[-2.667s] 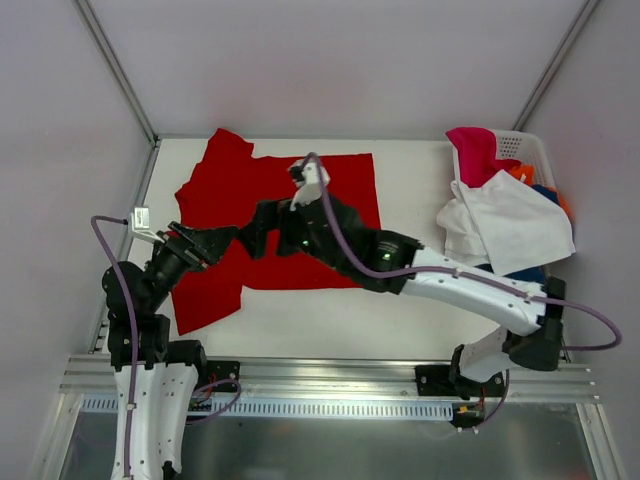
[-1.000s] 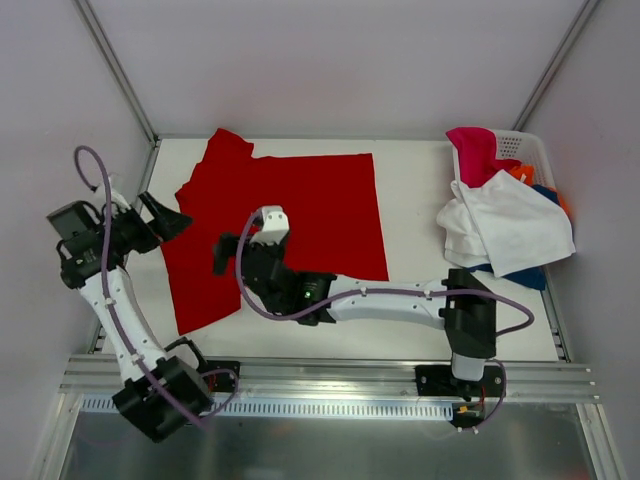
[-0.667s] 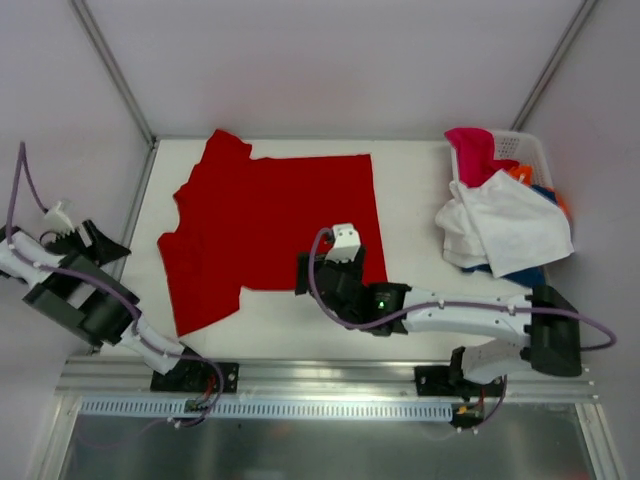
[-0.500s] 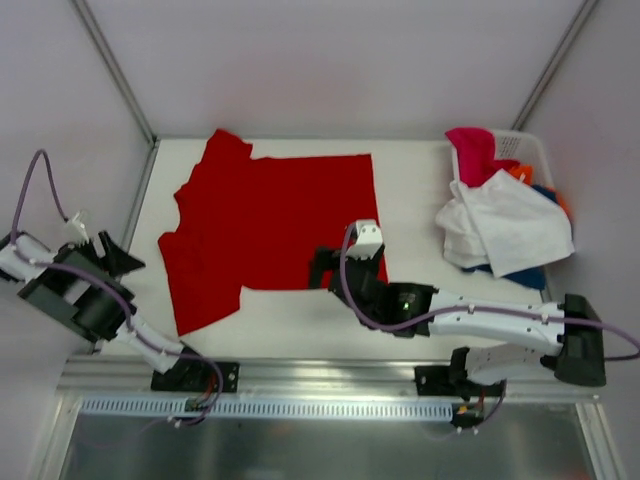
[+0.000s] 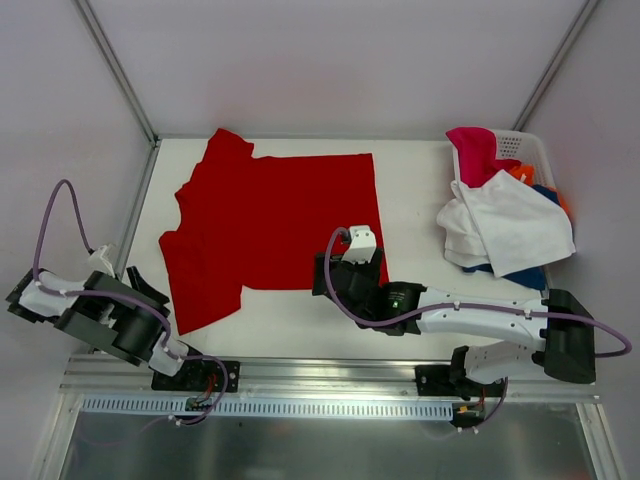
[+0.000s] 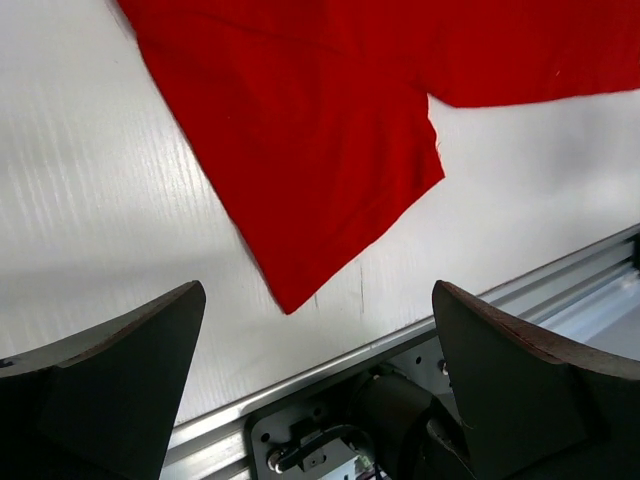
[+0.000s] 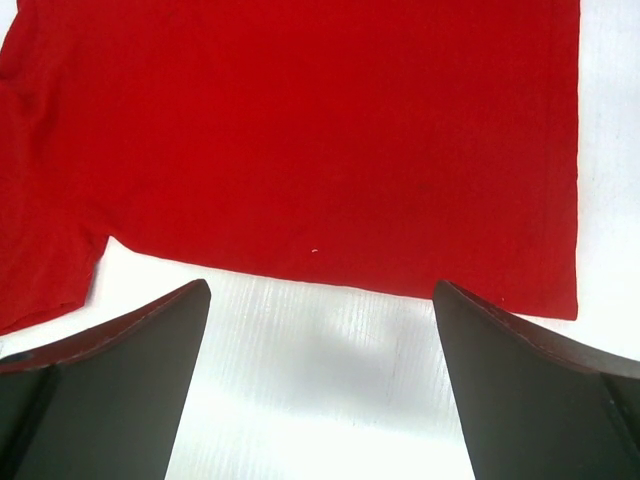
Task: Fold and stack the t-shirts
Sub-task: Fold the tshirt
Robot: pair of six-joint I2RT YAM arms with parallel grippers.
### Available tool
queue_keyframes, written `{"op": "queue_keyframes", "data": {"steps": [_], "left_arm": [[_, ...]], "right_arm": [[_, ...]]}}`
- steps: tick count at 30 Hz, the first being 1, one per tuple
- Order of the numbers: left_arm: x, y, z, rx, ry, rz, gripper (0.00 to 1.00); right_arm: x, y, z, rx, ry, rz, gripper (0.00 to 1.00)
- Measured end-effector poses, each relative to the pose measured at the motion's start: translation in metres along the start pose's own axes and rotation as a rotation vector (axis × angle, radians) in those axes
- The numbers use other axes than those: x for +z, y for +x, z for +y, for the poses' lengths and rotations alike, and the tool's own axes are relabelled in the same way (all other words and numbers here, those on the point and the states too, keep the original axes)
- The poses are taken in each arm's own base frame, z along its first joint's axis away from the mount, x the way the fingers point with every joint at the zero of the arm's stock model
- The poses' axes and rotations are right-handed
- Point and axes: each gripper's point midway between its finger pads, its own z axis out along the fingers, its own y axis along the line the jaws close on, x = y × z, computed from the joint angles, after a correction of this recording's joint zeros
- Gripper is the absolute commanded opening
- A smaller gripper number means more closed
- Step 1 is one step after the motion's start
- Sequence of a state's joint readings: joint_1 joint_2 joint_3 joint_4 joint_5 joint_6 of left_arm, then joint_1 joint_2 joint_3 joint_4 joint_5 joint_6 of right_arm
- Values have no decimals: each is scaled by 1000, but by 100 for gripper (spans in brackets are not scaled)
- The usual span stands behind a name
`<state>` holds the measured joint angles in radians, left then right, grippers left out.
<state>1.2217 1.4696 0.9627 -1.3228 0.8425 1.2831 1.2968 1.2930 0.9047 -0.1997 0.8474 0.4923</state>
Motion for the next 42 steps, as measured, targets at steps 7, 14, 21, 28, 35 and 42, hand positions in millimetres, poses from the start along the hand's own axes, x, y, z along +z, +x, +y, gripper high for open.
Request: {"op": "queue_keyframes", "data": {"steps": [7, 14, 21, 28, 35, 42], "left_arm": [[14, 20, -20, 73, 43, 125, 99], [37, 45, -28, 48, 75, 209, 99], [45, 55, -17, 72, -46, 232, 95], [56, 54, -1, 65, -107, 301, 83], [71, 61, 0, 150, -178, 408, 75], [87, 62, 4, 158, -207, 524, 60]], "right_arm": [[0, 1, -1, 7, 6, 6, 99], [-4, -1, -4, 25, 6, 4, 99], [-15, -11, -16, 59, 13, -19, 100], [-22, -15, -33, 86, 32, -43, 99], [-34, -19, -53, 141, 34, -71, 99], [-49, -24, -80, 208, 42, -115, 99]]}}
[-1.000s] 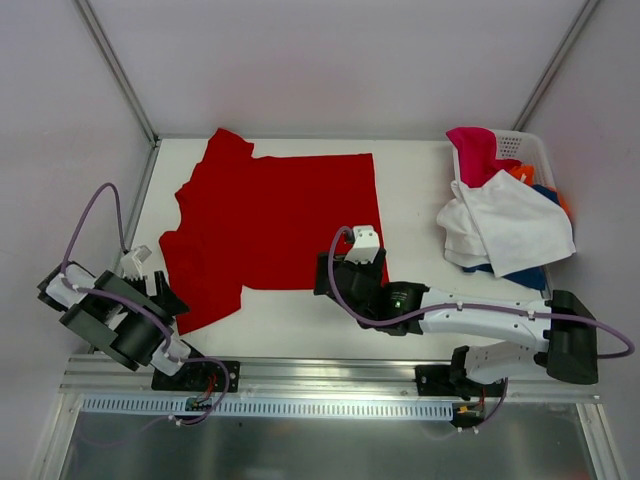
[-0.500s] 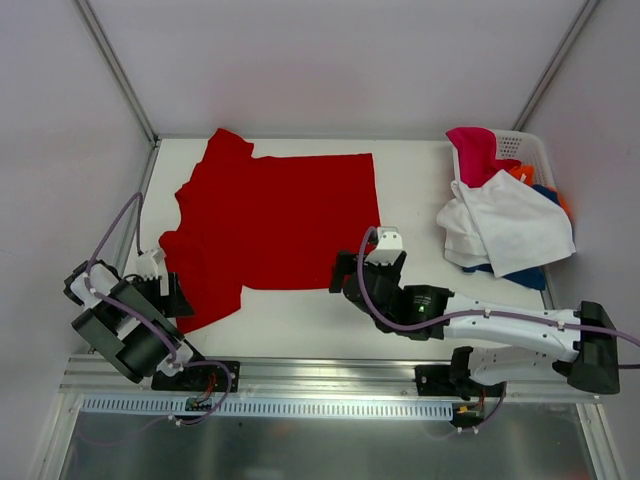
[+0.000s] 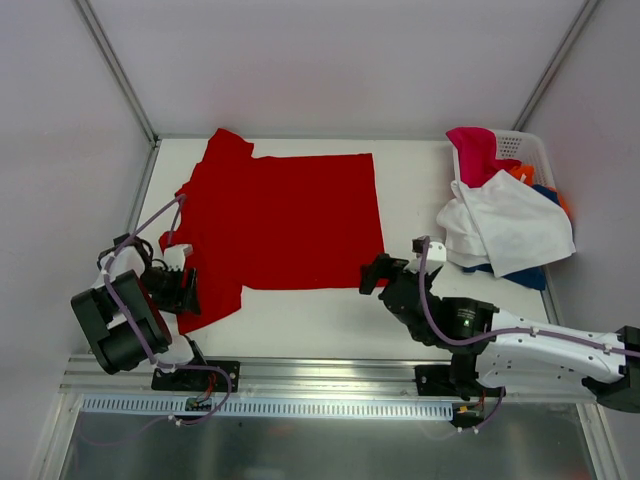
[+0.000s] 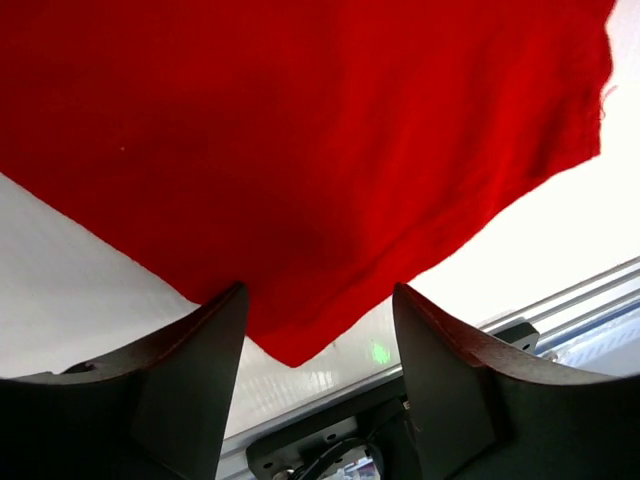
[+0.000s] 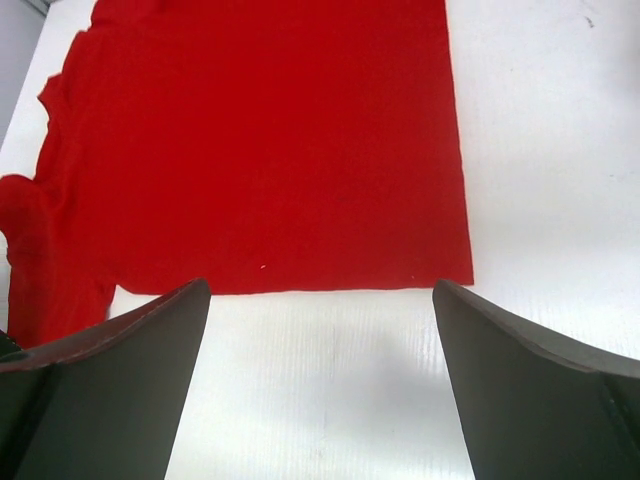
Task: Fold and stack the t-shirts
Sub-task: Fold the tshirt
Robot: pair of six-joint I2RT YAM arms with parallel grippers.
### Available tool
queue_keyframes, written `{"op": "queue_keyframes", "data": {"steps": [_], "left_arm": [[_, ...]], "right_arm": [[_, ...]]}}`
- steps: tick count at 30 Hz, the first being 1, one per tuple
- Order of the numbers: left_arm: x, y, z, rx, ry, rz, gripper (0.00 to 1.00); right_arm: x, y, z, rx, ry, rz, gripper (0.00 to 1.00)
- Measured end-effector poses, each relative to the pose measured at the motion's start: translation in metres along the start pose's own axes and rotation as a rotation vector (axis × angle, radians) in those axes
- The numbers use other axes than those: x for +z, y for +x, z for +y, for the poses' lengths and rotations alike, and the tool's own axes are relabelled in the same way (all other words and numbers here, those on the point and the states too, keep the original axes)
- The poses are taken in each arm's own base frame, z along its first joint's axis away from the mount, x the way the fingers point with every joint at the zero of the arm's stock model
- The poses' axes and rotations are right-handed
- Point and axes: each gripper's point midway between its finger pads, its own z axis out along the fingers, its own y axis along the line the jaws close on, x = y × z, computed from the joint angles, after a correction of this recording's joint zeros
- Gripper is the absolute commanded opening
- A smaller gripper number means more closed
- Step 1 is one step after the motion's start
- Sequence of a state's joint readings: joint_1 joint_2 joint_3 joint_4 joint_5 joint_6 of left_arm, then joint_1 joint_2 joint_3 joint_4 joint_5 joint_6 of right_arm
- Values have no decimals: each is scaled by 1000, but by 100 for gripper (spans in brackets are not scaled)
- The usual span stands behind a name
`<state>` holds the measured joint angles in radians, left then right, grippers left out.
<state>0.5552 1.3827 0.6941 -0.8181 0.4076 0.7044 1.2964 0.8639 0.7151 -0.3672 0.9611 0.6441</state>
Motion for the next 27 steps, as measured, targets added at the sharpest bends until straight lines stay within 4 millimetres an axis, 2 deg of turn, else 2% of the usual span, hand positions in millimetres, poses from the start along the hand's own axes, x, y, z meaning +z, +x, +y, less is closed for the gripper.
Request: {"op": "queue_keyframes", "data": {"steps": [5, 12, 14, 16, 19, 21, 27], "left_arm": [[2, -1, -1, 17, -44, 66, 59], [6, -1, 4, 44, -127, 143, 45], [7, -1, 5, 48, -145, 160, 42], [7, -1, 6, 51, -168, 175, 34], [7, -2, 10, 43, -192, 186, 31], [8, -2, 12, 38, -200, 199, 30], [9, -2, 9, 45, -222, 237, 38]], "right_arm": [[-7, -6, -20, 42, 7, -35, 99], [-12, -11, -35, 74, 12, -70, 100], [-12, -10, -39, 74, 16, -74, 99], [-12, -8, -44, 72, 21, -78, 99], [-11, -3, -51, 69, 25, -80, 99], [-11, -1, -54, 69, 25, -81, 99], [-12, 2, -62, 72, 30, -94, 100]]}}
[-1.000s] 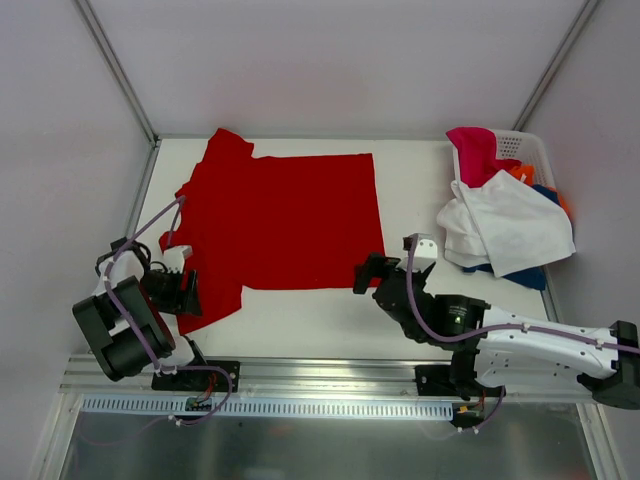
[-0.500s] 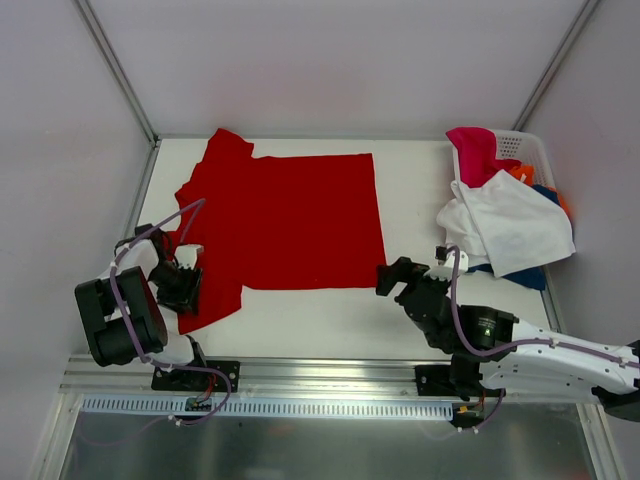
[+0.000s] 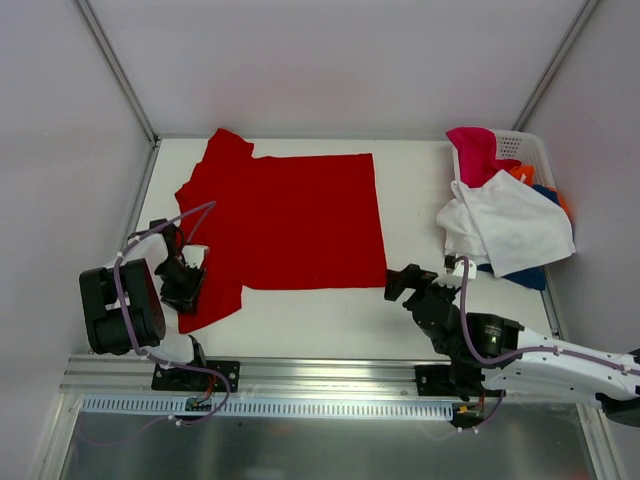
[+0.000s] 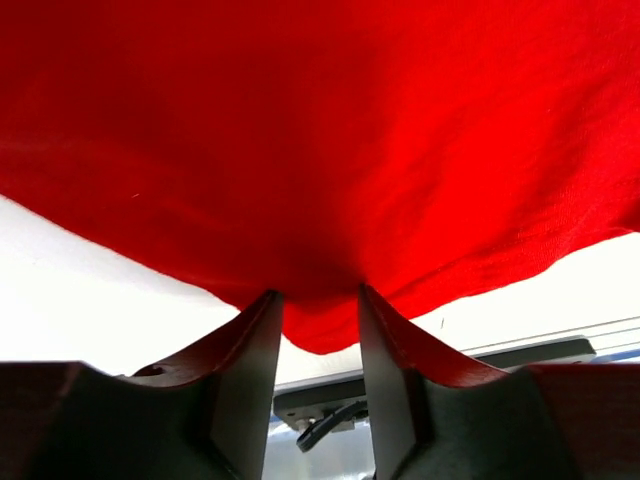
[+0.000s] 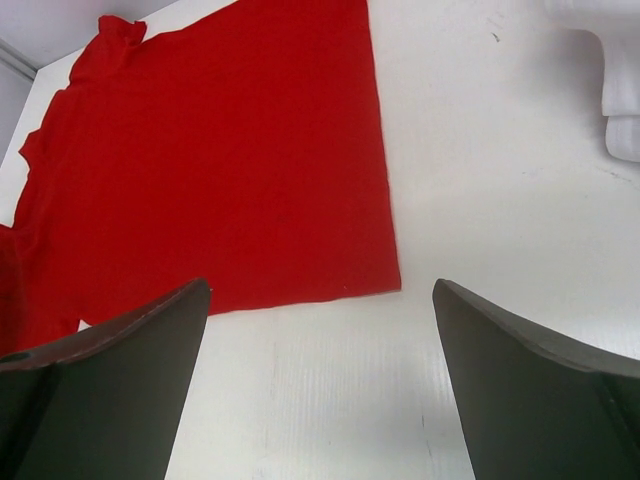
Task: Fold and stack the t-shirts
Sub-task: Fold the tshirt
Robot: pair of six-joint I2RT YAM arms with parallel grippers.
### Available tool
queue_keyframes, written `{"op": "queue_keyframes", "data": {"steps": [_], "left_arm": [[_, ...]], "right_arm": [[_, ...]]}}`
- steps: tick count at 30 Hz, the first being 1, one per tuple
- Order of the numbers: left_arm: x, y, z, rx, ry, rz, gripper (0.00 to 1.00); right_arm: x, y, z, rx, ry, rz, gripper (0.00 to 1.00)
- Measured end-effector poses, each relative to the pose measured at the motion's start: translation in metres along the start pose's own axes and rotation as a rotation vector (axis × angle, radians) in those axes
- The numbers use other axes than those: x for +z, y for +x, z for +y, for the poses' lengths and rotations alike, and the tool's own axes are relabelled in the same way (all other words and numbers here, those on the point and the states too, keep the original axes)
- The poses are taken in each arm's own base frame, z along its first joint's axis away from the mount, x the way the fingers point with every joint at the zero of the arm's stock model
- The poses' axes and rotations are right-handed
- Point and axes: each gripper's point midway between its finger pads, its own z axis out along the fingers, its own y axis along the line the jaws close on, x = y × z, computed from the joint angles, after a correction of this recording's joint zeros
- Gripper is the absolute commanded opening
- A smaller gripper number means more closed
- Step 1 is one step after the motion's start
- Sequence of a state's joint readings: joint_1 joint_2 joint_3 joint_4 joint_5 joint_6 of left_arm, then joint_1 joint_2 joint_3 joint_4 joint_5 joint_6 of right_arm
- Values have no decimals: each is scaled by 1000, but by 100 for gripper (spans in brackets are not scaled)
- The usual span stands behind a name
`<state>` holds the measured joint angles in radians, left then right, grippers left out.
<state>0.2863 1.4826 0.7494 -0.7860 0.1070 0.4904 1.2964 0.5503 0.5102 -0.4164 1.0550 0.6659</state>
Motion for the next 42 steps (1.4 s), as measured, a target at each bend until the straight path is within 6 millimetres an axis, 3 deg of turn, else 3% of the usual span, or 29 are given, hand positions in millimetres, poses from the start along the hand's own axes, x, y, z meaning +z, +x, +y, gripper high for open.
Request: {"op": "queue_keyframes", "data": {"steps": [4, 9, 12, 14, 15, 17, 24, 30, 34, 35, 37, 38, 41, 42], "left_arm": [[1, 0, -3, 45, -44, 56, 45], [1, 2, -9, 48, -43, 117, 66], [1, 3, -11, 43, -37, 132, 65], [2, 3, -11, 36, -39, 137, 59], [2, 3, -10, 33, -44, 142, 51], [3, 3, -5, 30, -65, 159, 48], [3, 3, -6, 47, -96, 213, 52], [4, 4, -12, 96, -128, 271, 64], [5, 4, -15, 116, -137, 297, 47], [6, 4, -16, 128, -141, 309, 35], [6, 6, -19, 166, -157, 343, 25], [7, 7, -22, 190, -165, 365, 14], [8, 11, -26, 232, -194, 415, 0], [8, 11, -26, 234, -195, 414, 0]], "right_arm": [[1, -1, -6, -15, 18, -20, 99], [2, -6, -11, -41, 35, -46, 99], [1, -10, -13, -39, 35, -59, 100], [0, -13, -14, -30, 36, -70, 100], [0, -14, -15, -25, 37, -75, 99], [0, -16, -16, -22, 40, -81, 100], [2, -13, -23, -53, 59, -86, 99], [1, -16, -27, -54, 62, -101, 99], [1, -17, -30, -62, 72, -108, 99], [1, -17, -31, -63, 76, -111, 99], [2, -17, -33, -68, 82, -114, 99], [2, -17, -34, -72, 85, -115, 99], [2, -17, -38, -74, 89, -119, 99], [2, -17, -39, -69, 89, -122, 99]]}}
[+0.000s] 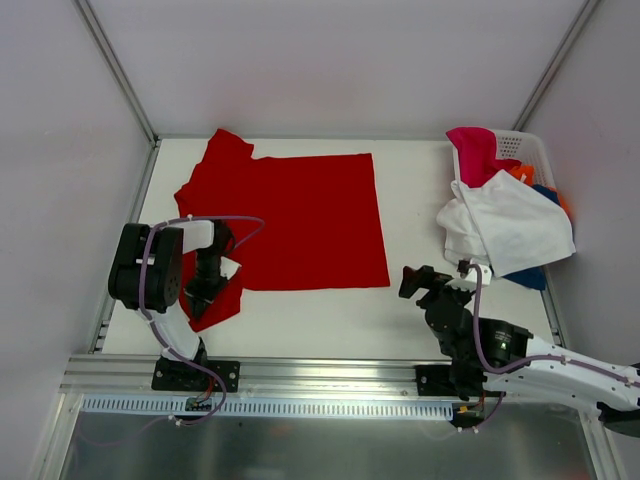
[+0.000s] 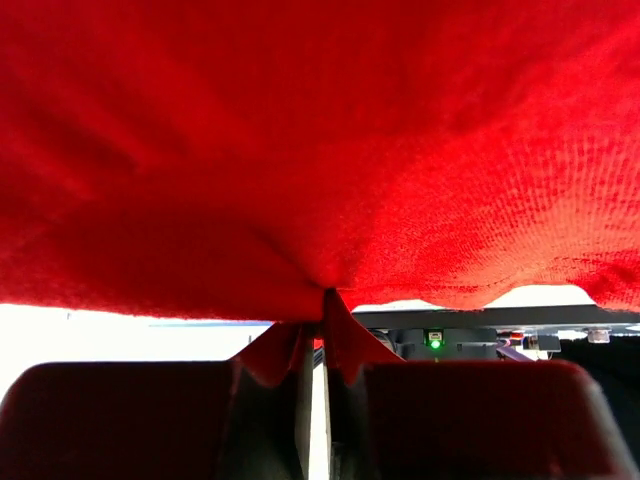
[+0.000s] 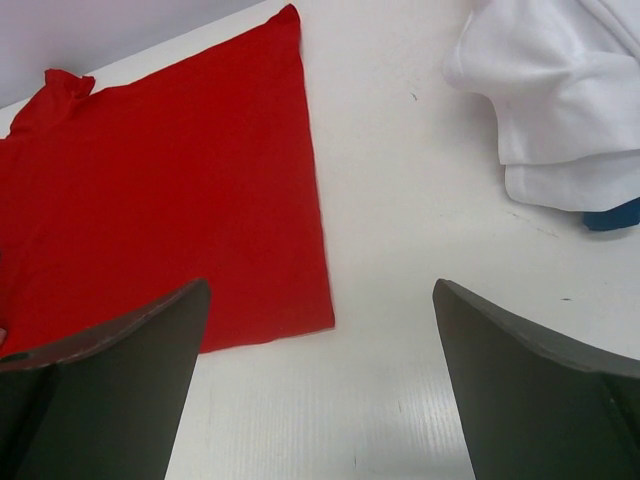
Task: Fold and stack the t-shirts
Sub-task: Fold the tshirt
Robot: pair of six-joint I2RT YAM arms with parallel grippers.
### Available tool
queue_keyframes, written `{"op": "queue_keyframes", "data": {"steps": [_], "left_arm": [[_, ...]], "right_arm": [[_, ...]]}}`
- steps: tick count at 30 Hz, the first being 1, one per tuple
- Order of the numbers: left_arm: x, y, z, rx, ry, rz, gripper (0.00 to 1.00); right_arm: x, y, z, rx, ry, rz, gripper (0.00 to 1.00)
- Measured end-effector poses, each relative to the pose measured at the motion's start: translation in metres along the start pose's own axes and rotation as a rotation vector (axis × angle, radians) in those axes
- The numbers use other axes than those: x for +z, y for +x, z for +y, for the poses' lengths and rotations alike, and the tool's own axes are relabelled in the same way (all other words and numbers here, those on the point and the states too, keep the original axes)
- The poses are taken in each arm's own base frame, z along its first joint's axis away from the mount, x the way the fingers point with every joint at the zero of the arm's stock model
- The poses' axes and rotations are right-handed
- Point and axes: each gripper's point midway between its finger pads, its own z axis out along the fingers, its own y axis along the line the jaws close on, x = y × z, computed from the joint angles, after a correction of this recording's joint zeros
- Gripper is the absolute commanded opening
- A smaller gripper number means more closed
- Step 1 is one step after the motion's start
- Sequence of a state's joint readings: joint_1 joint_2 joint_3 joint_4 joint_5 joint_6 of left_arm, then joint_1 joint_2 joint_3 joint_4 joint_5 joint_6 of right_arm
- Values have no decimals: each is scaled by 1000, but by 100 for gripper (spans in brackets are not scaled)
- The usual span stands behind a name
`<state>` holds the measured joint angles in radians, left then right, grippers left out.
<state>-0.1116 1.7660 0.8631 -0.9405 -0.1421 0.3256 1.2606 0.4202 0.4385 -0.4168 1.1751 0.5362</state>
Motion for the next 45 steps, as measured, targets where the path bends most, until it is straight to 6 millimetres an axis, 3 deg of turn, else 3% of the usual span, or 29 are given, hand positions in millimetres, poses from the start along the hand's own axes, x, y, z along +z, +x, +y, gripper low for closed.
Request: {"op": "queue_keyframes", "data": {"steps": [10, 15, 19, 22, 25, 30, 33, 40, 45], "left_arm": [[0, 0, 0, -3, -2, -5, 0], [-1, 0, 0, -8, -11, -38, 0], [-7, -8, 0, -21, -19, -134, 0], [-24, -38, -2, -47, 18, -340, 0], [-56, -71, 1, -96, 94, -604, 0], [-112, -86, 11, -153, 190, -937, 0], [-128, -87, 7, -125, 193, -1046, 0], [-107, -82, -8, -90, 232, -1039, 0], [-109, -81, -8, -76, 222, -1052, 0]], "right_arm": [[1, 2, -4, -11, 14, -6, 100], [7, 15, -3, -137, 42, 40, 99], [23, 31, 10, -233, 77, 174, 100], [43, 55, 21, -195, 49, 307, 100], [56, 76, 24, -133, 22, 419, 99], [63, 112, 35, -106, -38, 593, 99], [64, 120, 43, -91, -64, 649, 100], [66, 130, 53, -44, -77, 697, 99], [67, 136, 48, -50, -50, 717, 100]]}}
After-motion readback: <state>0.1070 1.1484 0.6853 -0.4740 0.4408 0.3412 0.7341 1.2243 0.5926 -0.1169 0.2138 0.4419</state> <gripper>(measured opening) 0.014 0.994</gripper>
